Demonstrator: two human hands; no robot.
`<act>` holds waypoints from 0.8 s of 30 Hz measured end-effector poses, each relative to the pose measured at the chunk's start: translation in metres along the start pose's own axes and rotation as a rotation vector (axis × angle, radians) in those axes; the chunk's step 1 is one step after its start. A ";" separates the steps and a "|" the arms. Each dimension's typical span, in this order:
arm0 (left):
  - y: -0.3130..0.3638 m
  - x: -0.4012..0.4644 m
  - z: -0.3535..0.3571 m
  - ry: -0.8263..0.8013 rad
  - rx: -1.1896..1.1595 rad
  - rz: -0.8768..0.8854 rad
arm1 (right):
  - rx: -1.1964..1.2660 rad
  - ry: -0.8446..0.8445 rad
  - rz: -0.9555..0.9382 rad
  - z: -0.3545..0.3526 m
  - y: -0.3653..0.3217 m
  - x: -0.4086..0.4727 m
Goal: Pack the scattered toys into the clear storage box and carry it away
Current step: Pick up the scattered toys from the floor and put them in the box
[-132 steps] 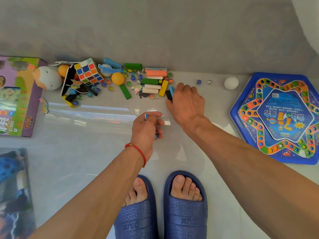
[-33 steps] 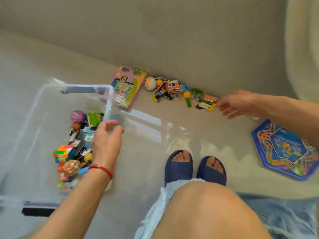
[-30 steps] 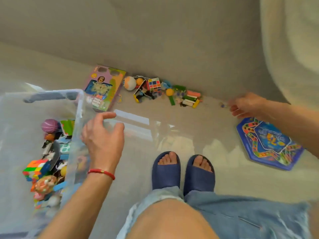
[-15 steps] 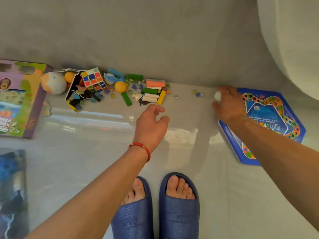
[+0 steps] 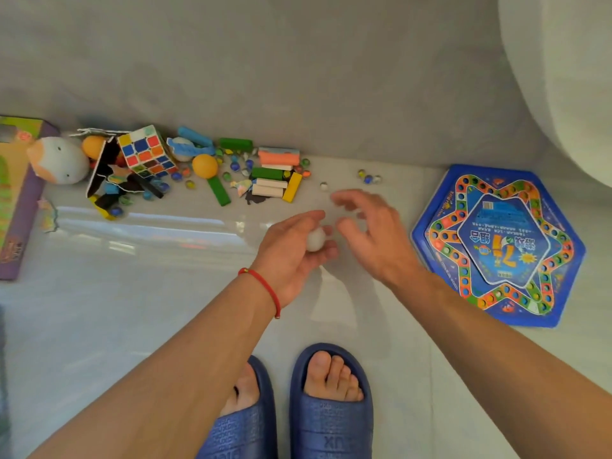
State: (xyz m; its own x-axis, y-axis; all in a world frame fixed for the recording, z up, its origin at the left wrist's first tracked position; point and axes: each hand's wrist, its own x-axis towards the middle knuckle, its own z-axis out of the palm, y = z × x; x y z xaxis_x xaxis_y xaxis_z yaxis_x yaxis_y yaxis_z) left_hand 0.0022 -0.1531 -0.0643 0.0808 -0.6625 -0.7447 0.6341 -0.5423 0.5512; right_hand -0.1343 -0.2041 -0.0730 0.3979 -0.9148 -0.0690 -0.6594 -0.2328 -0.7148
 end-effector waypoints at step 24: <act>0.015 0.084 0.027 0.206 1.946 0.767 | -0.217 0.147 0.133 0.020 0.058 0.028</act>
State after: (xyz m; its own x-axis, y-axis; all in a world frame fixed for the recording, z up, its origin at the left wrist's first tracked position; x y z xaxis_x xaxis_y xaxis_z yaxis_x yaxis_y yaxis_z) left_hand -0.0019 -0.2305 -0.1084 0.0234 -0.9840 -0.1764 -0.9817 -0.0560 0.1823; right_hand -0.1489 -0.2363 -0.1307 0.2121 -0.9764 -0.0395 -0.8272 -0.1579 -0.5392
